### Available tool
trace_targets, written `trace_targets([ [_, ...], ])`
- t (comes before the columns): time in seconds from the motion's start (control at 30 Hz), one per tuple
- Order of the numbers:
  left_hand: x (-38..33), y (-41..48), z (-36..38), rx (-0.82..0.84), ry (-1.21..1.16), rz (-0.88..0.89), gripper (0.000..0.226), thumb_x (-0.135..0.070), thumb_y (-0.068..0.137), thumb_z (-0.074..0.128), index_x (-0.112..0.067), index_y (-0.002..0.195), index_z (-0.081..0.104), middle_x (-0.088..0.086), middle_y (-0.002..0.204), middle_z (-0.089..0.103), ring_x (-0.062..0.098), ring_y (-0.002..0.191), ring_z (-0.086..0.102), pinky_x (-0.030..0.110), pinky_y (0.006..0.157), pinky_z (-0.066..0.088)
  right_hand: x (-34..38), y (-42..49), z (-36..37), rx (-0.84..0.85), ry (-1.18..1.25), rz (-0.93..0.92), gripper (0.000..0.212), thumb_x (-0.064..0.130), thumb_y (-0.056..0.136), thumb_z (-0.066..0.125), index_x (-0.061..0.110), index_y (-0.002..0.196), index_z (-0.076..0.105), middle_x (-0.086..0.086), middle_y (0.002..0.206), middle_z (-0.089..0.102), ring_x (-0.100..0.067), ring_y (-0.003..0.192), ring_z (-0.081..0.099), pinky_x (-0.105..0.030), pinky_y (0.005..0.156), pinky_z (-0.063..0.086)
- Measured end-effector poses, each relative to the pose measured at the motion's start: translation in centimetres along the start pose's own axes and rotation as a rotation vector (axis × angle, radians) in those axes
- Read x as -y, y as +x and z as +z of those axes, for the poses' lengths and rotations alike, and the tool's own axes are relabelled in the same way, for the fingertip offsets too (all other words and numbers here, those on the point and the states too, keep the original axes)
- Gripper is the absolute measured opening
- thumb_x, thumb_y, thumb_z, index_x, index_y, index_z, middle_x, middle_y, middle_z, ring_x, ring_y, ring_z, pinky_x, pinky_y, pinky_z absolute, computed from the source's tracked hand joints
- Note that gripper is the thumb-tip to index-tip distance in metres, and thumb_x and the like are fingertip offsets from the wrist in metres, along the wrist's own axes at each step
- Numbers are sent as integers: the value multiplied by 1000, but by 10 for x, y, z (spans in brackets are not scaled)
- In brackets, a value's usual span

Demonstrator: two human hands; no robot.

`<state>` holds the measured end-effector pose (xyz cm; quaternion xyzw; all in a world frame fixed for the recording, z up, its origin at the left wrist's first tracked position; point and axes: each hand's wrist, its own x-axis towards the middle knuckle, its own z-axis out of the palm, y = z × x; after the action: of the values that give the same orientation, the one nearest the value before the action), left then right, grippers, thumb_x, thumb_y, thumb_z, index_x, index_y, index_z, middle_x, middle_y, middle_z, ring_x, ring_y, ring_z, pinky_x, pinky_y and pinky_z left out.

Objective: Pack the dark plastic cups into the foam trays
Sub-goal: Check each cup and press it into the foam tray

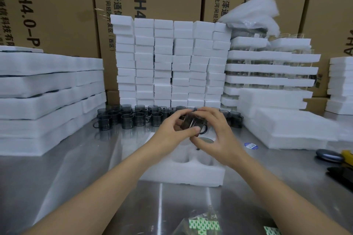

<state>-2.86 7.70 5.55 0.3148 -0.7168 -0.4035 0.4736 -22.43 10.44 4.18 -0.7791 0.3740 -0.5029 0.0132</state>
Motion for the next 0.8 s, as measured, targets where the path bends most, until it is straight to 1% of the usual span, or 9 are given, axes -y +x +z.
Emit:
trace_targets([
  [0.07, 0, 1, -7, 10, -10, 29, 46, -27, 93, 84, -47, 130, 66, -5, 101, 78, -2, 88, 72, 9, 70, 50, -3, 1, -3, 29, 165, 58, 47, 45, 94, 66, 35, 139, 61, 13, 139, 58, -20, 136, 53, -31, 110, 44],
  [0.13, -1, 2, -9, 21, 4, 61, 37, -23, 91, 86, -39, 119, 68, -6, 95, 80, 1, 86, 74, 10, 70, 49, -5, 2, -6, -91, 301, 158, 41, 51, 97, 57, 34, 134, 63, 11, 131, 66, -15, 128, 60, -30, 101, 48],
  [0.2, -2, 2, -5, 13, 41, 91, 30, -25, 89, 89, -27, 109, 67, -8, 91, 77, 5, 85, 71, 17, 78, 51, -9, 5, -9, -235, 336, 253, 37, 57, 97, 51, 34, 121, 68, 11, 116, 71, -8, 111, 65, -28, 92, 49],
  [0.27, -4, -3, 2, 32, 127, 126, 30, -35, 86, 91, -27, 103, 66, -14, 90, 74, 5, 85, 68, 19, 80, 51, -18, 5, -12, -320, 273, 319, 39, 62, 98, 47, 32, 109, 69, 7, 104, 70, -14, 96, 64, -33, 84, 49],
  [0.33, -5, -12, 11, 105, 353, 152, 39, -57, 78, 89, -39, 105, 66, -21, 97, 75, 0, 90, 69, 20, 80, 52, -26, 4, -16, -340, 193, 346, 42, 63, 100, 46, 29, 105, 69, 7, 100, 69, -16, 94, 63, -36, 83, 50],
  [0.4, -5, -22, 23, 127, 616, 154, 50, -76, 70, 80, -49, 108, 63, -31, 101, 71, -5, 94, 67, 30, 82, 56, -31, 2, -17, -308, 145, 351, 33, 56, 104, 51, 28, 107, 69, 11, 99, 69, -10, 94, 64, -30, 84, 49],
  [0.47, -6, -28, 30, 77, 728, 176, 50, -83, 68, 74, -53, 105, 59, -34, 100, 68, -7, 92, 64, 31, 77, 56, -33, 1, -14, -262, 91, 333, 22, 44, 108, 56, 27, 106, 69, 11, 99, 68, -9, 93, 63, -24, 83, 46],
  [0.67, -6, -26, 27, 153, 817, 182, 62, -96, 65, 61, -49, 106, 62, -23, 103, 66, -1, 98, 62, 37, 87, 56, -26, 0, -8, -212, 26, 303, 20, 33, 109, 58, 21, 97, 69, 8, 92, 68, -11, 88, 59, -25, 79, 45],
  [0.8, -8, -29, 28, 173, 813, 220, 48, -92, 78, 53, -57, 111, 50, -30, 111, 64, -3, 101, 62, 33, 84, 54, -27, -1, -9, -167, -38, 293, 15, 30, 106, 62, 21, 96, 69, 12, 90, 67, -8, 87, 60, -19, 76, 44],
])
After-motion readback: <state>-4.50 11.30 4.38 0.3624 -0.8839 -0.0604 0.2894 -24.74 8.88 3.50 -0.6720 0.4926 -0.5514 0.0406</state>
